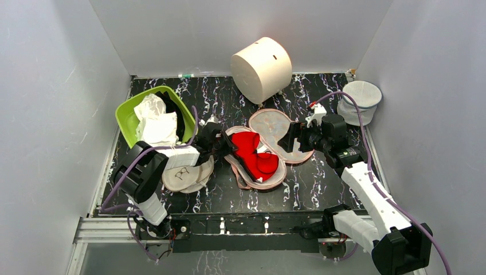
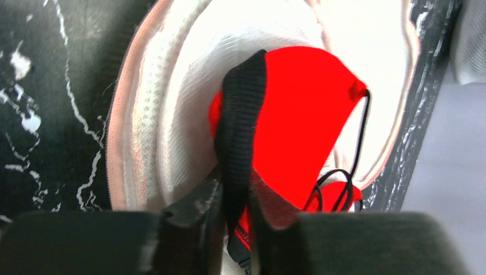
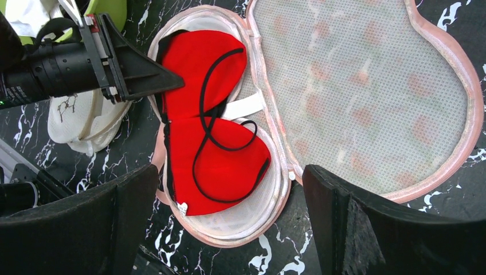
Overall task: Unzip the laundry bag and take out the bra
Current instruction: Pick up the bra from the laundry bag.
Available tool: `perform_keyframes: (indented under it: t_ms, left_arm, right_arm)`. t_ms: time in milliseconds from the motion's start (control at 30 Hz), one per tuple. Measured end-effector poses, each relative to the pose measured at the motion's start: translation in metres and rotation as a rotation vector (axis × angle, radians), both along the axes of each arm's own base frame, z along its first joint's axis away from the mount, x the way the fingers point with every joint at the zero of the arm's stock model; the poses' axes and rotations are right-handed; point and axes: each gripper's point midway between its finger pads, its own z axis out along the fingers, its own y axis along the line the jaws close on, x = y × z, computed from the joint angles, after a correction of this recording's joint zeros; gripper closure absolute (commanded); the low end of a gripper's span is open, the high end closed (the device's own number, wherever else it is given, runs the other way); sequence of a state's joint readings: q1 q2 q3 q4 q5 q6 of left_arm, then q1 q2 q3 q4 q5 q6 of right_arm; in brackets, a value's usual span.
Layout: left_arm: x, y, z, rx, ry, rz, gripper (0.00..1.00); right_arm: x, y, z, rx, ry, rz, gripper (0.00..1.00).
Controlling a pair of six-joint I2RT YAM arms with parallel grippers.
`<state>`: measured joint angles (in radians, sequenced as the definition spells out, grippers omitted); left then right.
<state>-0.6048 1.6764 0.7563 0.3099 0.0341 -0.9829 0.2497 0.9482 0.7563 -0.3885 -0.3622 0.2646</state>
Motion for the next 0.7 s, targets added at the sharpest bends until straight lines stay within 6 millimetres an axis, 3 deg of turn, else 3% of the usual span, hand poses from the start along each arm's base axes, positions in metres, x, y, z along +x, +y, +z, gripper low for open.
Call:
perform_keyframes:
  t_ms: [233, 367, 700]
  left_arm:
    - [0.006, -0.008, 0.027, -0.057, -0.084, -0.062, 1.00]
    - [0.005, -0.011, 0.062, -0.066, -0.171, -0.129, 1.00]
    - [-0.004, 0.004, 0.202, -0.002, -0.510, -0.271, 1.00]
  right_arm:
    - [0.000, 0.000, 0.000, 0.000, -0.001, 0.000, 0.02]
    - [0.000, 0.000, 0.000, 0.000, -0.002, 0.000, 0.02]
    - [0.000, 0.000, 0.000, 0.000, -0.001, 0.000, 0.02]
